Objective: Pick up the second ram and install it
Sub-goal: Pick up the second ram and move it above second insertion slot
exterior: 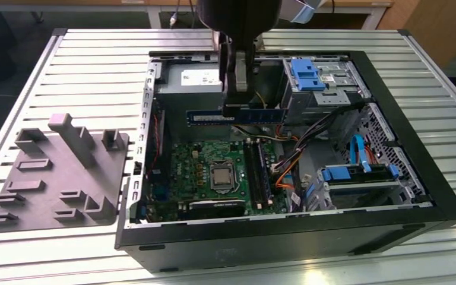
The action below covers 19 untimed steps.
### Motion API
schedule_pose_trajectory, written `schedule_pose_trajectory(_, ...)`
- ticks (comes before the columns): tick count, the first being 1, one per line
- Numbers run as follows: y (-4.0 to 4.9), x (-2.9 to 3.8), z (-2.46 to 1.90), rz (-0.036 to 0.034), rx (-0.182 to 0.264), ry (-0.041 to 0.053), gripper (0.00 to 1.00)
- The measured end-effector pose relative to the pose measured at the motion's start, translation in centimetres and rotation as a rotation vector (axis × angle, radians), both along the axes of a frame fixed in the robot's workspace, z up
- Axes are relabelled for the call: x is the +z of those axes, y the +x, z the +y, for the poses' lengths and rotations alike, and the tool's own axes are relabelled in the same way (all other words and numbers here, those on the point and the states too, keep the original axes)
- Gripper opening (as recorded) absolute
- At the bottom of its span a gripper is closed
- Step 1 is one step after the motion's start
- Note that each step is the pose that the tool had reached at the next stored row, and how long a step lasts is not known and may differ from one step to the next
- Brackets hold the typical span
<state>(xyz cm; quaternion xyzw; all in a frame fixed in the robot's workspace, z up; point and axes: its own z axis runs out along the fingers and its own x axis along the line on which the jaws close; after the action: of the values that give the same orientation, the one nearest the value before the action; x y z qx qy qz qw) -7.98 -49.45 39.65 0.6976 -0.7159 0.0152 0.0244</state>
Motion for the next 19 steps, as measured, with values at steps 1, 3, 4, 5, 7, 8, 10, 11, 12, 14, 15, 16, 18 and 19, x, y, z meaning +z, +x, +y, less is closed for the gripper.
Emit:
schedule_pose_trajectory(1, 0.00, -0.11, 0.00, 0.0005, 0.000, -0.0001, 0.12)
schedule_pose_trajectory(3, 0.02, -0.37, 0.00, 0.0020, 0.000, -0.0003, 0.12)
schedule_pose_trajectory(4, 0.03, -0.52, 0.00, 0.0029, 0.000, -0.0002, 0.12)
schedule_pose_trajectory(5, 0.04, -0.66, 0.00, 0.0036, 0.000, -0.0002, 0.12)
schedule_pose_trajectory(7, 0.06, -0.94, 0.00, 0.0053, 0.000, 0.0002, 0.12)
schedule_pose_trajectory(8, 0.07, -1.08, 0.00, 0.0061, 0.000, 0.0007, 0.12)
schedule_pose_trajectory(10, 0.09, -1.34, 0.00, 0.0076, 0.000, 0.0047, 0.12)
schedule_pose_trajectory(11, 0.09, -1.41, 0.00, 0.0079, 0.000, 0.0102, 0.12)
schedule_pose_trajectory(12, 0.09, -1.48, 0.00, 0.0079, 0.000, 0.0172, 0.12)
schedule_pose_trajectory(14, 0.09, -1.60, 0.00, 0.0080, 0.000, 0.0312, 0.12)
schedule_pose_trajectory(15, 0.08, -1.67, 0.00, 0.0081, 0.000, 0.0365, 0.12)
schedule_pose_trajectory(16, 0.09, -1.75, 0.00, 0.0081, 0.000, 0.0426, 0.12)
schedule_pose_trajectory(18, 0.09, -1.90, 0.00, 0.0081, 0.000, 0.0556, 0.12)
schedule_pose_trajectory(19, 0.09, -1.96, 0.00, 0.0082, 0.000, 0.0619, 0.12)
